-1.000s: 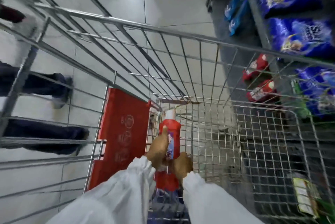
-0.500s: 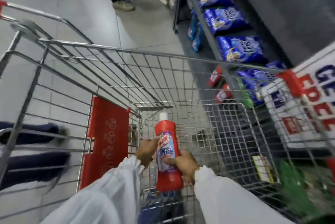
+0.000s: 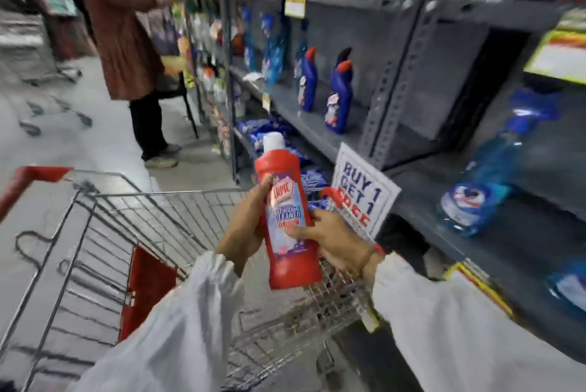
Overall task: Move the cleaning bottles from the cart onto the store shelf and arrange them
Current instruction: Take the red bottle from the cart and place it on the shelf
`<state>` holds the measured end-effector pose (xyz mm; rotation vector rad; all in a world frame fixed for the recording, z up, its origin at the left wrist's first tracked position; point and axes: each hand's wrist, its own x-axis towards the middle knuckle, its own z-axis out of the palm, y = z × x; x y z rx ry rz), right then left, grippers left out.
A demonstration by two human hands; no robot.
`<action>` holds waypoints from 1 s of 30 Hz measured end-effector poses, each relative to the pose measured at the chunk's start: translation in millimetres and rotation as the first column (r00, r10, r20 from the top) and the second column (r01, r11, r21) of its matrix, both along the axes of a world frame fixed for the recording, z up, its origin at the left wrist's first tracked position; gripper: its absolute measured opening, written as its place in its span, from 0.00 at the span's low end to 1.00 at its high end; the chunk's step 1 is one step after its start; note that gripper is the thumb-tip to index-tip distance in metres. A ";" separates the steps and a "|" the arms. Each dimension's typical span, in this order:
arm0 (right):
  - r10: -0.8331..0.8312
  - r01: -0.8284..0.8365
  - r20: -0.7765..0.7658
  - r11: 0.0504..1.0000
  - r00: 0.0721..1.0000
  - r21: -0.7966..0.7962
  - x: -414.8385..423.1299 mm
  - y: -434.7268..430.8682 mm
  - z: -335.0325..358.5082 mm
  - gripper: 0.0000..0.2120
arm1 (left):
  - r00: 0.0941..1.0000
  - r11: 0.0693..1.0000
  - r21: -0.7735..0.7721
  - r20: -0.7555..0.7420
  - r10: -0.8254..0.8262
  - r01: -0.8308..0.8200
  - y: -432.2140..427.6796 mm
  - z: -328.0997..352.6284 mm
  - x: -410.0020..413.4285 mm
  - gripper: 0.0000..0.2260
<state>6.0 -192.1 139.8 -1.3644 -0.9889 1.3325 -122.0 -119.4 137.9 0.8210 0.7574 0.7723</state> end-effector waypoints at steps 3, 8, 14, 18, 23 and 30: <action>-0.014 0.009 0.037 0.990 0.999 0.143 18.7 -42.2 60.2 0.11 | 0.985 0.996 0.052 0.153 -0.080 0.073 -39.9 66.2 22.2 0.22; -0.092 0.066 0.080 0.958 0.993 0.278 54.2 -112.0 135.2 0.14 | 0.978 0.976 0.205 0.173 -0.114 0.077 -106.6 156.9 54.8 0.25; -0.171 0.130 0.062 0.901 0.983 0.414 91.2 -174.1 194.1 0.18 | 0.955 0.921 0.359 0.185 -0.231 0.153 -157.1 228.0 91.9 0.26; -0.223 0.164 0.068 0.862 0.973 0.479 109.2 -196.9 215.0 0.18 | 0.940 0.884 0.428 0.182 -0.289 0.189 -168.2 248.8 117.2 0.28; -0.267 0.192 0.072 0.831 0.961 0.521 132.3 -212.6 230.9 0.17 | 0.919 0.837 0.495 0.170 -0.357 0.234 -169.5 260.3 146.4 0.30; -0.374 0.274 0.066 0.777 0.925 0.566 164.3 -213.2 252.0 0.19 | 0.899 0.789 0.573 0.195 -0.393 0.221 -166.1 286.2 185.3 0.23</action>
